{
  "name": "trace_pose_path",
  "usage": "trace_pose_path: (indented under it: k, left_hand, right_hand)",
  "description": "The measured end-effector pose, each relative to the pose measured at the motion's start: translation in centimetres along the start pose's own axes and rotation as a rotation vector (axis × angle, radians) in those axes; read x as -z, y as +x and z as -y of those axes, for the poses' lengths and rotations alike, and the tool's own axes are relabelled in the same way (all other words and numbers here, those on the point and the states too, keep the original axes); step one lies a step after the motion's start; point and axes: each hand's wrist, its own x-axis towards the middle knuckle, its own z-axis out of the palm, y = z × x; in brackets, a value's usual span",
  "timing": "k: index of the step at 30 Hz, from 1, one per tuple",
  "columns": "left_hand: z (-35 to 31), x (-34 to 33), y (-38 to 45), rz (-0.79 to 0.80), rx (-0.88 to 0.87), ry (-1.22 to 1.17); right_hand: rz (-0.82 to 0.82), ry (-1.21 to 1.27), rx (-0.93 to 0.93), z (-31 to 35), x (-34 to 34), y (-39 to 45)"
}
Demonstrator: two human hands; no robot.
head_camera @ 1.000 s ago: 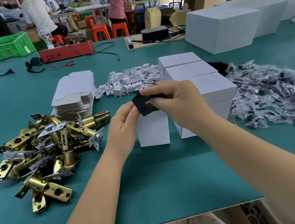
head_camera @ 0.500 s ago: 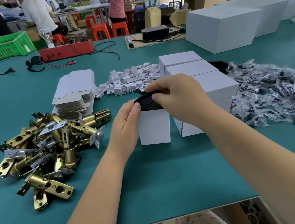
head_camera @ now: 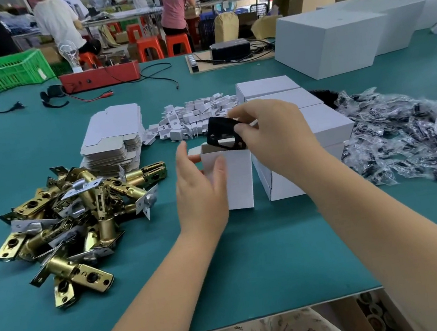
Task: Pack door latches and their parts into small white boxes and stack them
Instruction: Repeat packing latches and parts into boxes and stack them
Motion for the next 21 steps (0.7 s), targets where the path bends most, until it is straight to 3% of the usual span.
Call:
trace_pose_path:
  k: [4, 12, 18, 21]
  left_hand:
    - [-1.0, -1.8, -0.9, 0.122, 0.062, 0.098]
    - [0.5, -0.4, -0.1, 0.129, 0.063, 0.011]
    - [0.1, 0.0, -0.1, 0.105, 0.058, 0.055]
    - [-0.6, 1.0, 0.1, 0.12, -0.04, 0.17]
  right_hand:
    - [0.051, 0.071, -0.033, 0.3, 0.3, 0.3]
    - [0.034, 0.109, -0.052, 0.8, 0.0, -0.5]
    - [0.018, 0.121, -0.067, 0.7, -0.5, -1.0]
    - [-0.077, 0.172, -0.08, 0.5, -0.2, -1.0]
